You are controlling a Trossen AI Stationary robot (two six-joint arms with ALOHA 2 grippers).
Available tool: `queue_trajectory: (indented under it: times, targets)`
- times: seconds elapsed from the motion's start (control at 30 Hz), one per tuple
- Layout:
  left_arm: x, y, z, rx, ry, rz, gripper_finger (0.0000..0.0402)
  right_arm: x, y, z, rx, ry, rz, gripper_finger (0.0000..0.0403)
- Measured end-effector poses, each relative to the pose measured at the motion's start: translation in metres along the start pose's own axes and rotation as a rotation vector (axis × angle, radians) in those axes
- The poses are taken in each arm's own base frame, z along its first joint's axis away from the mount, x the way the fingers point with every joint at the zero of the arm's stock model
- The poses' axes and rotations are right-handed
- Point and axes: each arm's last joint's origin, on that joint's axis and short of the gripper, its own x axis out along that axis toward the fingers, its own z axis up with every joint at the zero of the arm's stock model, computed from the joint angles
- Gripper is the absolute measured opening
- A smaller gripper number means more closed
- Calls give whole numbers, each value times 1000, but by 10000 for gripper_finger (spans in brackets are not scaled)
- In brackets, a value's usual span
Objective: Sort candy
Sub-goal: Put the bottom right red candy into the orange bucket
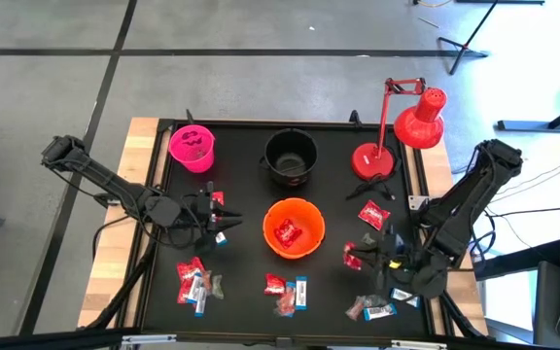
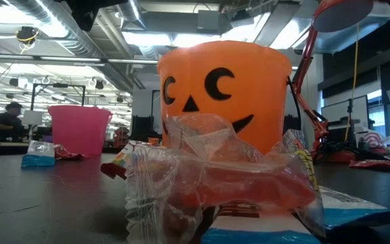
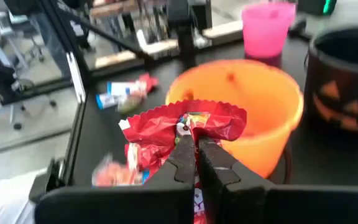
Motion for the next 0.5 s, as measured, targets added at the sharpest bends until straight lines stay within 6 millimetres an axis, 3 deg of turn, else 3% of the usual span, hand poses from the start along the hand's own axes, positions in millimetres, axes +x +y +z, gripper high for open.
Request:
queue_trajectory:
  times: [0.5]
  targets:
    - [0,0,0,0,1,0,78,42,-18,36,-40,-86,-37,2]
